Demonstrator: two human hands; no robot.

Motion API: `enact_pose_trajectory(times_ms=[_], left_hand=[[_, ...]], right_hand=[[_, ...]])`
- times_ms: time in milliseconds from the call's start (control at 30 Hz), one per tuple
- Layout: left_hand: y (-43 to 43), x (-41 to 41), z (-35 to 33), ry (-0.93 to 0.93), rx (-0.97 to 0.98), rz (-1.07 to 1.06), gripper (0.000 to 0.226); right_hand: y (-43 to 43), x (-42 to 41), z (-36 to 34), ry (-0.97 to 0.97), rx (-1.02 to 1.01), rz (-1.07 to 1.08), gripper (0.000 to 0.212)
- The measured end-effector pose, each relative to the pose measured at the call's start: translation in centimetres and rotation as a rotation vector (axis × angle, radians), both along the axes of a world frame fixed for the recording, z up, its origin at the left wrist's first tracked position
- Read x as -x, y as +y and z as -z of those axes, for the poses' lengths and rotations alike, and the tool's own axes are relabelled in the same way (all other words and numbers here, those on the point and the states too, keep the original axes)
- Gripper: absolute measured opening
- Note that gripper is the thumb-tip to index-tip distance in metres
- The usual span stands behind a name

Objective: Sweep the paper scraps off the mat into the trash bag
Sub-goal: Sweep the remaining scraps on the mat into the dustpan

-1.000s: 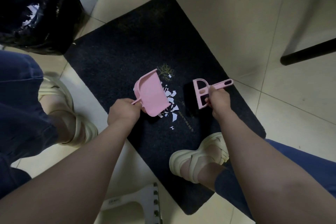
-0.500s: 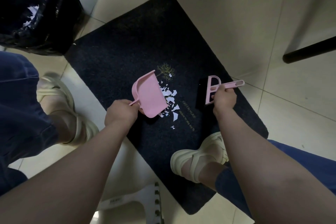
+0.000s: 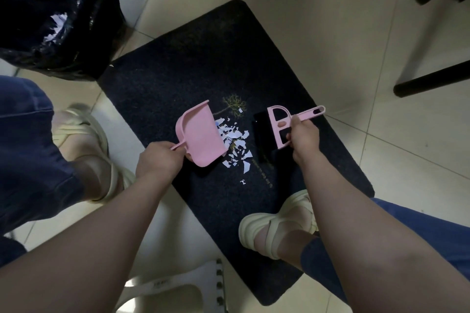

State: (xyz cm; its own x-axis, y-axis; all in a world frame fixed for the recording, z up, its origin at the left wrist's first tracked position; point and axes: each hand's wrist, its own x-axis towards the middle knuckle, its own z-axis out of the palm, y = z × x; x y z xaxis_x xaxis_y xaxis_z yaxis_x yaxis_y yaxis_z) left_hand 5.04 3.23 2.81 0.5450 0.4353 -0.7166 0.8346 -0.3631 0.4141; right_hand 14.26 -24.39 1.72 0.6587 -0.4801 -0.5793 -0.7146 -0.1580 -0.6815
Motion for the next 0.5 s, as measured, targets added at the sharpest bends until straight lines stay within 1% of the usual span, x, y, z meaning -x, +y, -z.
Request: enact_pose_trajectory(times_ms=[100,167,300,367,500], left_hand=[[1.3,0.5,-0.2,-0.018,0.000,-0.023,0.026],[2.1,0.9,-0.2,-0.029,0.013,-0.064,0.025],[4.0,2.3,0.2,-0.013,0.038,-0.113,0.029],[5.0,2.9,0.5,0.026,0.029,-0.084,0.029],[5.9,3.9,1.7,0.100,0.069,-0.075,0.026]], right_hand=[[1.4,-0.6,0.1,-0.029,0.002,-0.111,0.023],[2.6,-1.3,0.3,-0.060,0.037,-0.210,0.022],[4.9,-2.4,0.3,-0.103,0.267,-0.424,0.026],[5.6,-2.4,0.5,-0.054,0.325,-0.496,0.024],[6.2,-1.2,0.9,0.087,0.274,-0.676,0.024]])
